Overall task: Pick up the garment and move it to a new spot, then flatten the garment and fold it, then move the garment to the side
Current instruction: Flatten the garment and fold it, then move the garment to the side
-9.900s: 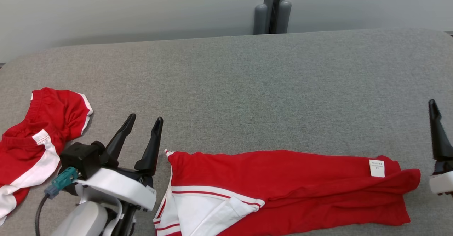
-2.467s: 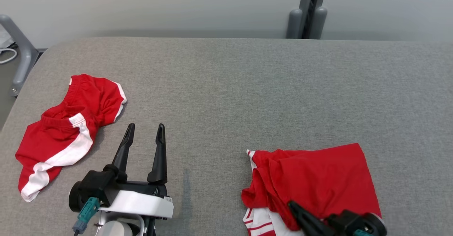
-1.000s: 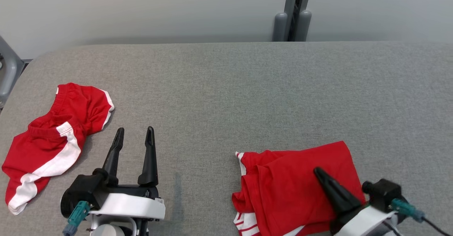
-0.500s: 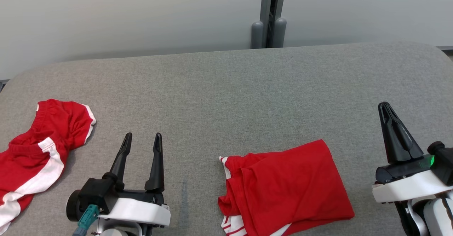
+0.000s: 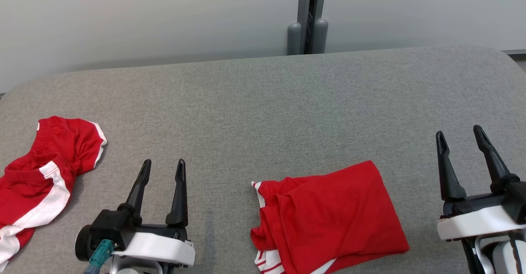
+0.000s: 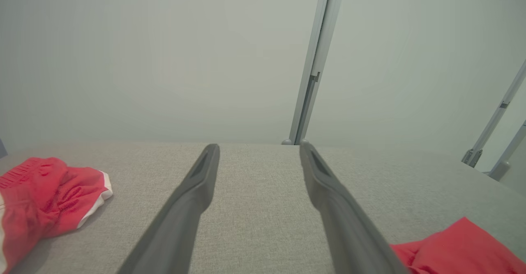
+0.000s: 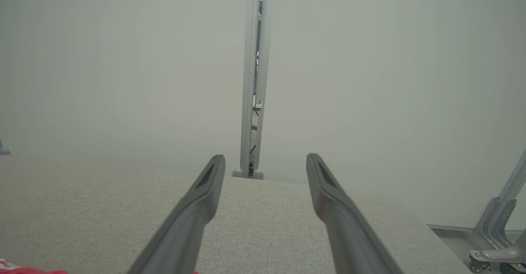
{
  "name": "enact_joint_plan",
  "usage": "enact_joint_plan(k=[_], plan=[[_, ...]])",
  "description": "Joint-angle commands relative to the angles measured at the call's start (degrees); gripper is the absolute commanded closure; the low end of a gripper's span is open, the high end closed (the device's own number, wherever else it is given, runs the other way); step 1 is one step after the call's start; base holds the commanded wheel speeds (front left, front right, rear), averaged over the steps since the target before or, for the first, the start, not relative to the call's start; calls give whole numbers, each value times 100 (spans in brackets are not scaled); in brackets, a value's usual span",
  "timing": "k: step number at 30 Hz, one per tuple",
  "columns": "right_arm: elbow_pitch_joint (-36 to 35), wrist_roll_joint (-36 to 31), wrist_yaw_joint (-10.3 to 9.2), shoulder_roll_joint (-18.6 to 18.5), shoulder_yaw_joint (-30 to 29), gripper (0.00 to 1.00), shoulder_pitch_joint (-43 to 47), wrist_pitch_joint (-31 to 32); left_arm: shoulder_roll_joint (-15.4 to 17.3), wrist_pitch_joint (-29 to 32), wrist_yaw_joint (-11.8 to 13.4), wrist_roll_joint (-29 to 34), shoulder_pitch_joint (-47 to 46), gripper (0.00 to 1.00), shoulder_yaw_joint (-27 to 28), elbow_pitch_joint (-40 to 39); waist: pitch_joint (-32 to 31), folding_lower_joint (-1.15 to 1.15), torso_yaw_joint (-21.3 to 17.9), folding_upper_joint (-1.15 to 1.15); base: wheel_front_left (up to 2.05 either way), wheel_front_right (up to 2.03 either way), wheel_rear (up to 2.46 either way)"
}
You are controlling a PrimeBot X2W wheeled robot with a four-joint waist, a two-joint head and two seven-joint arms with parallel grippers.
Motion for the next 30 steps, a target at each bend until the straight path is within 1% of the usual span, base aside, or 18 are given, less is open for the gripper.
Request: enact_joint_plan(k=[1,5,30], plan=[[8,-43,-2,8,-50,0,-6,-12,21,-7,-23,36,65,0,29,5,-7,0,-2,0,0,0,0],[2,-5,-2,50,-99,0,22,-12,20,-7,-14,23,66,0,20,17,-16,0,2,0,0,0,0],[37,17,-2,-33,-65,0,31,-8,20,-7,35,-36,9,0,-53,36,-2,0,105,0,0,0,0]])
